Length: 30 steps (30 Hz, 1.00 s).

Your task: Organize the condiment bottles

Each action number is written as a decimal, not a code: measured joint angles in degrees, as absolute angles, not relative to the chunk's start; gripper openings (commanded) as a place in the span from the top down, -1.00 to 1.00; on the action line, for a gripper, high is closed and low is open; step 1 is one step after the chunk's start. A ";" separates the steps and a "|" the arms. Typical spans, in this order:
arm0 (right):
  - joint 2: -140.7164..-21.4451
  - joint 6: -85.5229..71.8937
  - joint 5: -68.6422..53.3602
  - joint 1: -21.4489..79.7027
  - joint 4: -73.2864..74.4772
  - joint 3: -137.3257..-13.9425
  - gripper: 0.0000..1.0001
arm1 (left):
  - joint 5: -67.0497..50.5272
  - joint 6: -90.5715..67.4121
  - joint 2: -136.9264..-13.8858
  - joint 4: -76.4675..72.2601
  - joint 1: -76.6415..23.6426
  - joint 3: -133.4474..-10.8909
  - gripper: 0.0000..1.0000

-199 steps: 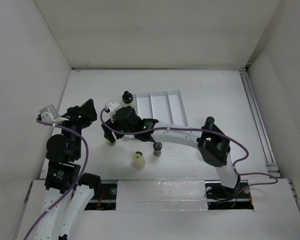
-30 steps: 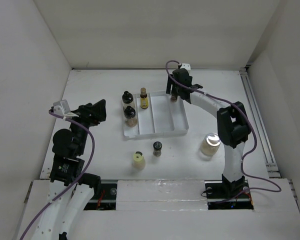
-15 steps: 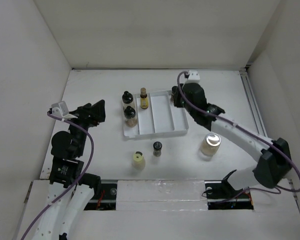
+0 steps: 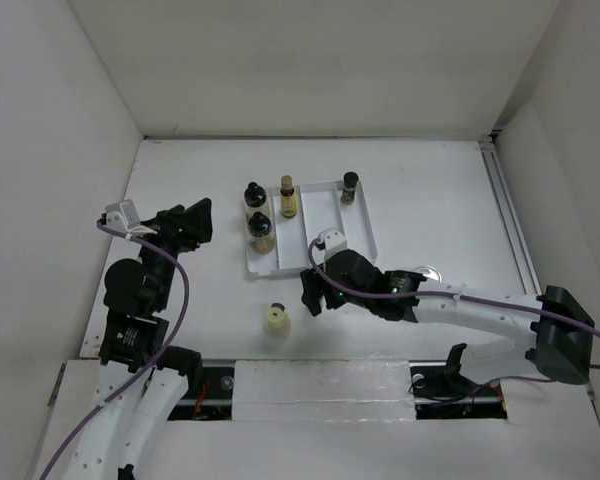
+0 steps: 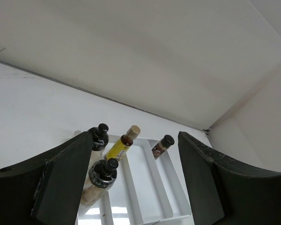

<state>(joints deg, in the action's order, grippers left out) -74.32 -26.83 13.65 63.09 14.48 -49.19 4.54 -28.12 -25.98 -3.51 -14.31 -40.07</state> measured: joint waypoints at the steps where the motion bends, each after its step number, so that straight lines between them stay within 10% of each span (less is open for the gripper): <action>1: -74.56 -26.85 13.78 63.09 14.55 -49.41 -0.71 | 4.56 -28.12 -26.11 -3.49 -14.31 -40.10 -0.38; 8: -81.67 -27.07 16.36 62.98 14.15 -51.83 -0.49 | 4.54 -28.12 -26.48 -3.46 -14.31 -40.10 -0.38; 12: -85.32 -27.57 18.13 62.98 14.11 -51.86 0.31 | 4.54 -28.12 -26.48 -3.46 -14.31 -40.10 -0.38; 16: -84.88 -28.10 20.05 63.09 14.00 -52.42 0.51 | 4.54 -28.12 -26.48 -3.46 -14.31 -40.10 -0.38; 30: -78.06 -23.31 25.47 44.01 12.05 -62.72 0.51 | 4.51 -28.16 -26.46 -3.46 -14.31 -40.10 -0.38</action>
